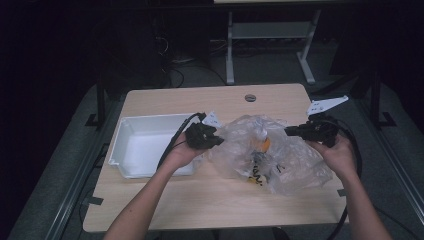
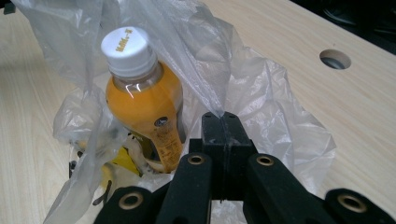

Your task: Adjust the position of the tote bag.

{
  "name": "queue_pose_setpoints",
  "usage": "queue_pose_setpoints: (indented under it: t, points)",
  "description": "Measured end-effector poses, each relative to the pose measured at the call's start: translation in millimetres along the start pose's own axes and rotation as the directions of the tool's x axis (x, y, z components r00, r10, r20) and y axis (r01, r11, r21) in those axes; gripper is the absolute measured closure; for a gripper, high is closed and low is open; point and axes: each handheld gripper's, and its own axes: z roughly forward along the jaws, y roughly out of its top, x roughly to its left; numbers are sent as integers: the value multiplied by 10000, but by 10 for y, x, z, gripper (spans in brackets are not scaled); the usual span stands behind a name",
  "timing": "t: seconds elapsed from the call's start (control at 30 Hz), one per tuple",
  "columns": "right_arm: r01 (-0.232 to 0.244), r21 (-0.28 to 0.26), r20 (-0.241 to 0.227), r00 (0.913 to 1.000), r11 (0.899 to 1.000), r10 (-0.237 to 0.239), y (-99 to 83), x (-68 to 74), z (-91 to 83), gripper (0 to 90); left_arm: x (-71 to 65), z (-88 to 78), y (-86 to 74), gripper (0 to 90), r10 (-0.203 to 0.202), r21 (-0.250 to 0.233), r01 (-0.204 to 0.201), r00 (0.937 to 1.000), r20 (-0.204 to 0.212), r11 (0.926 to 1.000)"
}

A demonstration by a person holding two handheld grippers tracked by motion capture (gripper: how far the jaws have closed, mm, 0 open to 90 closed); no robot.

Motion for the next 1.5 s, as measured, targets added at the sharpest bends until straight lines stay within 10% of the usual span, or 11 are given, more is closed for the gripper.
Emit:
queue_pose_setpoints:
  t: [1.5]
  points:
    - [-1887, 713, -308, 9811, 9794, 1912, -800, -74, 500, 895, -225, 242, -112, 900, 612, 599, -619, 9980, 136, 9963]
